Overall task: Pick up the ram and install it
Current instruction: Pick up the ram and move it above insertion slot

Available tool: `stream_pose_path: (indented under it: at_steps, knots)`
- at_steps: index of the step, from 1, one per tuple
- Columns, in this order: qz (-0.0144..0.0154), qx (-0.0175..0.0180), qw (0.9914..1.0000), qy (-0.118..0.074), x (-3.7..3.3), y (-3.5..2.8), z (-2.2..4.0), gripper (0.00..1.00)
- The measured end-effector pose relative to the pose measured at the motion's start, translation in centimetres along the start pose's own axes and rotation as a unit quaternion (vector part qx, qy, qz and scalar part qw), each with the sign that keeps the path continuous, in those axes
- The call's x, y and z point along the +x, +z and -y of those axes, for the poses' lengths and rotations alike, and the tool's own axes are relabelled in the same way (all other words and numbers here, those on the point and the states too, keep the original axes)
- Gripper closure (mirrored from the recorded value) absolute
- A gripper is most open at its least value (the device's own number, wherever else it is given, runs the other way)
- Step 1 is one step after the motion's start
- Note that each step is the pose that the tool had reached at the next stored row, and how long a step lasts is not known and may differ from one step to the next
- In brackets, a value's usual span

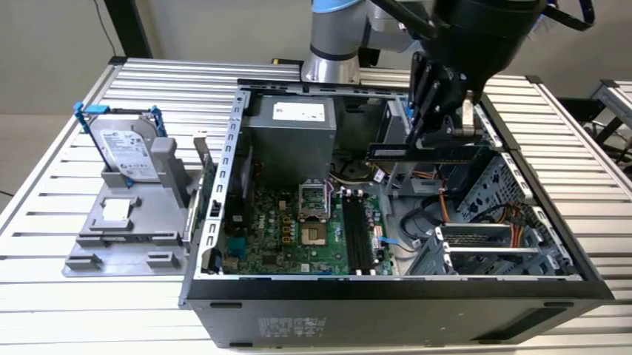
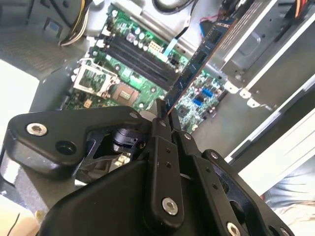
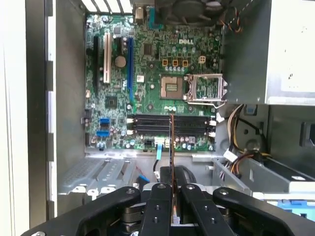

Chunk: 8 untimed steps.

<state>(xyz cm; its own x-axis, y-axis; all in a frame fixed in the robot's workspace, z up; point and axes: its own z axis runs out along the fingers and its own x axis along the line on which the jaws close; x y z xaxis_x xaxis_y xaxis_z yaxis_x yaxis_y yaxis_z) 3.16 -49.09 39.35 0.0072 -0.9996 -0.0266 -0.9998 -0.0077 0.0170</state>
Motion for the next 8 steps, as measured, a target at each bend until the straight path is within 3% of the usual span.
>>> stream_pose_path:
  at_steps: [5, 8]
  knots:
    - [0.0, 0.0, 1.0, 0.0, -0.02, -0.03, 1.51, 1.0]
    - [0.0, 0.0, 1.0, 0.0, -0.02, -0.02, 1.59, 1.0]
